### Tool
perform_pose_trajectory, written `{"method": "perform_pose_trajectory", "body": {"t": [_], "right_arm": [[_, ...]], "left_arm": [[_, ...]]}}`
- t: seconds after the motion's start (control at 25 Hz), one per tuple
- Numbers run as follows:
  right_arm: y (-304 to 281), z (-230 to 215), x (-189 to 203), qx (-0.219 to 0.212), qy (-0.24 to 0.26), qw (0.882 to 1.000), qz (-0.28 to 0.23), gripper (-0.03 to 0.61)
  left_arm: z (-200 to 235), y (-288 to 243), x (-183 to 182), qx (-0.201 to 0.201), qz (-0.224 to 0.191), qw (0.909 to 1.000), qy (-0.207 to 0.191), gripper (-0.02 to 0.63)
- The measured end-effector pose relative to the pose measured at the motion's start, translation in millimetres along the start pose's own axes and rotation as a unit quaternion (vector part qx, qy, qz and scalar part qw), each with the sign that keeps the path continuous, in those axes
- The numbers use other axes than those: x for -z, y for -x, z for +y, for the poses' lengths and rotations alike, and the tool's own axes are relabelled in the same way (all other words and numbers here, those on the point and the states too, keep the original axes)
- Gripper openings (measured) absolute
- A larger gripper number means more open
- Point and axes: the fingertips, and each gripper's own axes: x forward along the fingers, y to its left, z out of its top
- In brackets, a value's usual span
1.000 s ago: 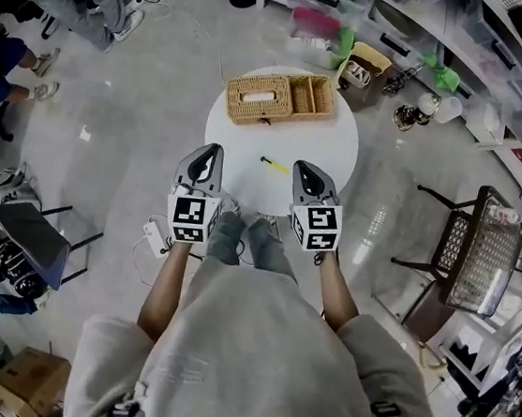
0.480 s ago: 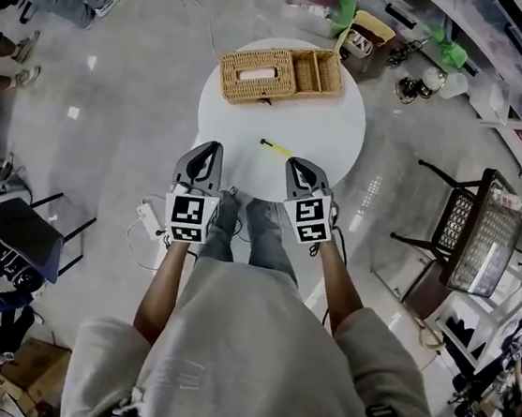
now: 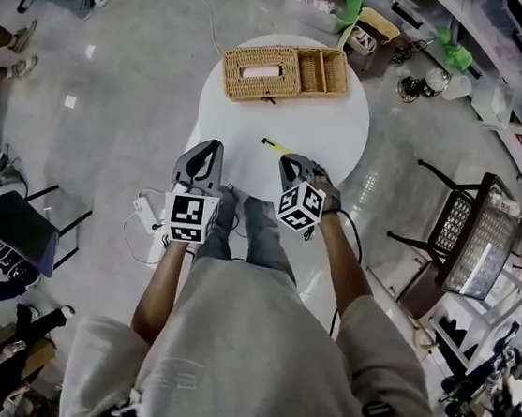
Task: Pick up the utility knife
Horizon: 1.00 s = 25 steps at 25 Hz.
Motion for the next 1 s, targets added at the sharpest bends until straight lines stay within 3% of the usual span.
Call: {"method": "perform_pose_trajectory", "body": {"t": [0.12,0.16,0.2,0.24,0.72,1.0], "right_arm": [[-12,7,5,-0.034,0.016,0.999,0.015,0.034],[-16,10,8,-0.048,0.014,0.999,0.022,0.059],[-21,11,10,-0.059,0.011,0.998,0.028,0.137],[-26,11,12,-0.068,0.008,0.997,0.035,0.153],[-61,5,36,-0.134,-0.027,0.987,0.088,0.103],[-62,7,36,-0.146,-0.031,0.985,0.085,0.072]], "left_arm": [[1,0,2,-0.004,0.001,1.0,0.003,0.028],[1,1,3,-0.005,0.003,1.0,0.004,0.028],[2,1,4,-0.005,0.006,1.0,0.005,0.028],[2,1,5,-0.006,0.007,0.9999,0.006,0.028],[7,-3,8,-0.016,0.011,0.9998,0.006,0.027],[2,-7,6,-0.014,0.014,0.9998,0.006,0.028]]}}
